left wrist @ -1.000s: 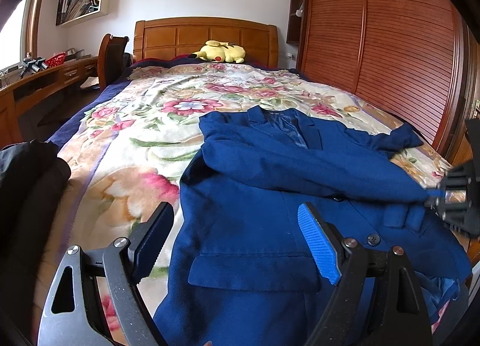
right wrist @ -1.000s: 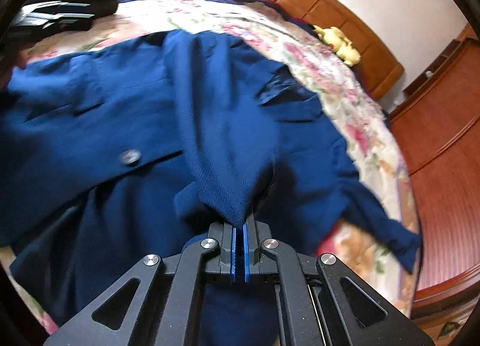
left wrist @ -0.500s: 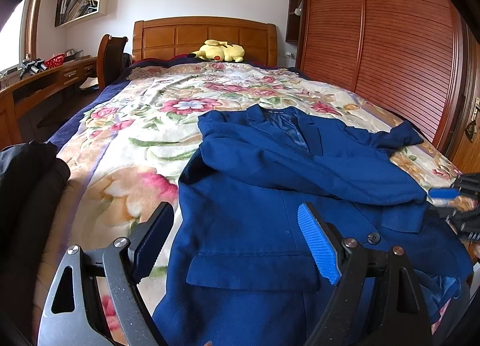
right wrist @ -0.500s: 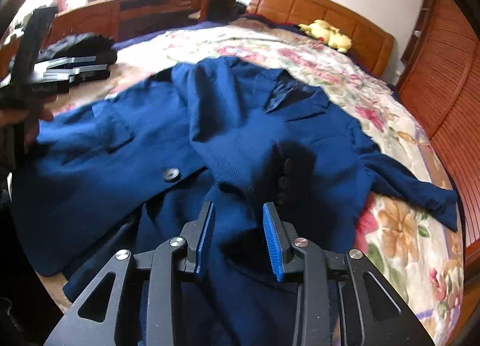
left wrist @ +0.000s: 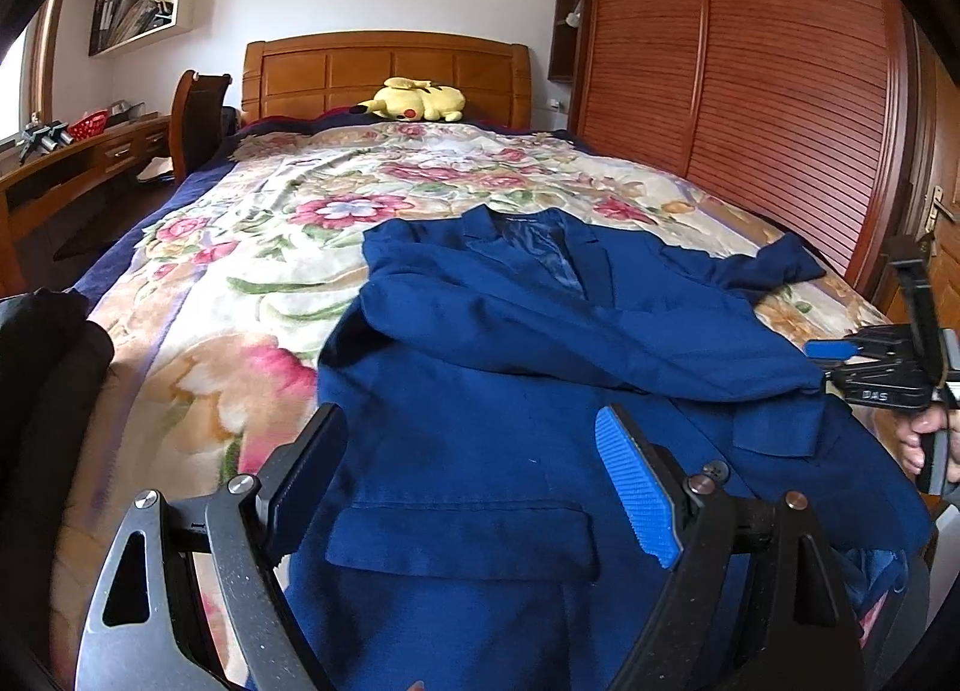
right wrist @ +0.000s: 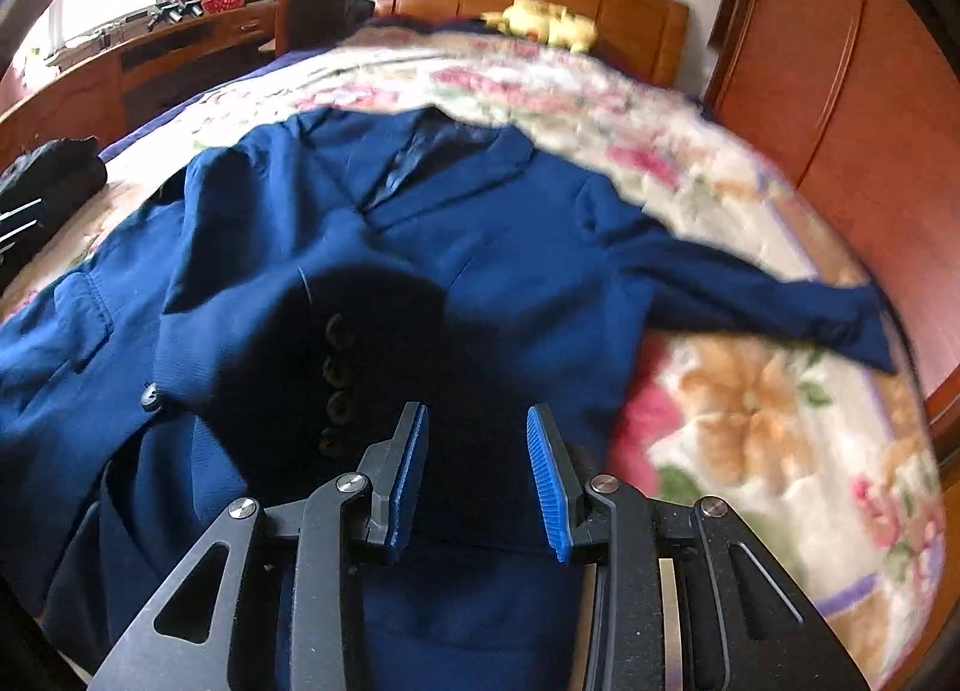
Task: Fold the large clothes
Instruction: 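Grasp the jacket front edge with the right tool and tug it flat, then close the left tool on the jacket's side edge, tug it flat, then open, then move the right tool to the unfolded sleeve and close on its cuff, then lift the sleeve with the right tool and lay it across the jacket front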
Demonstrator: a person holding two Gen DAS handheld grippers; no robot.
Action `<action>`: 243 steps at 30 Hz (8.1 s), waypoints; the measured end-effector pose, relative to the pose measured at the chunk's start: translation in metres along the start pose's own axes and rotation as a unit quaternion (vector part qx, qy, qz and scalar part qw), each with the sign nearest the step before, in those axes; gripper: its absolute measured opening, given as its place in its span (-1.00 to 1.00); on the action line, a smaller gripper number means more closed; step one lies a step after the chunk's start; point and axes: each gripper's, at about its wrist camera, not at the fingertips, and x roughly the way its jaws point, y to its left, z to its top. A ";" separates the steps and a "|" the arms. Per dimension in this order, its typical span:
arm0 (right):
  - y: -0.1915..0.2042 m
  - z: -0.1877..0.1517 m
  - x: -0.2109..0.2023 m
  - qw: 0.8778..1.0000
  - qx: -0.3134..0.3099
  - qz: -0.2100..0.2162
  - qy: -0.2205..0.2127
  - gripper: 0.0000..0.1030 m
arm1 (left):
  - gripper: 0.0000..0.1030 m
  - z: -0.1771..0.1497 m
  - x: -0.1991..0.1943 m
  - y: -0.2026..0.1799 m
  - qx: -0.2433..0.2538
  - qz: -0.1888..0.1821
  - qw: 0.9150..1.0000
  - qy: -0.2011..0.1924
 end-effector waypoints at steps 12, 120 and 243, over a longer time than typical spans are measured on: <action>0.028 0.035 0.044 0.999 -0.042 0.016 0.002 -0.11 | 0.66 -0.003 0.005 -0.004 0.006 -0.001 1.000 0.008; -0.041 0.000 0.070 0.998 0.031 0.036 -0.039 0.14 | -0.90 0.063 0.168 0.065 0.026 0.056 0.984 0.166; -0.400 0.075 0.127 0.946 0.233 -0.221 -0.029 -0.91 | 0.61 0.004 0.072 -0.109 0.070 -0.004 0.997 0.026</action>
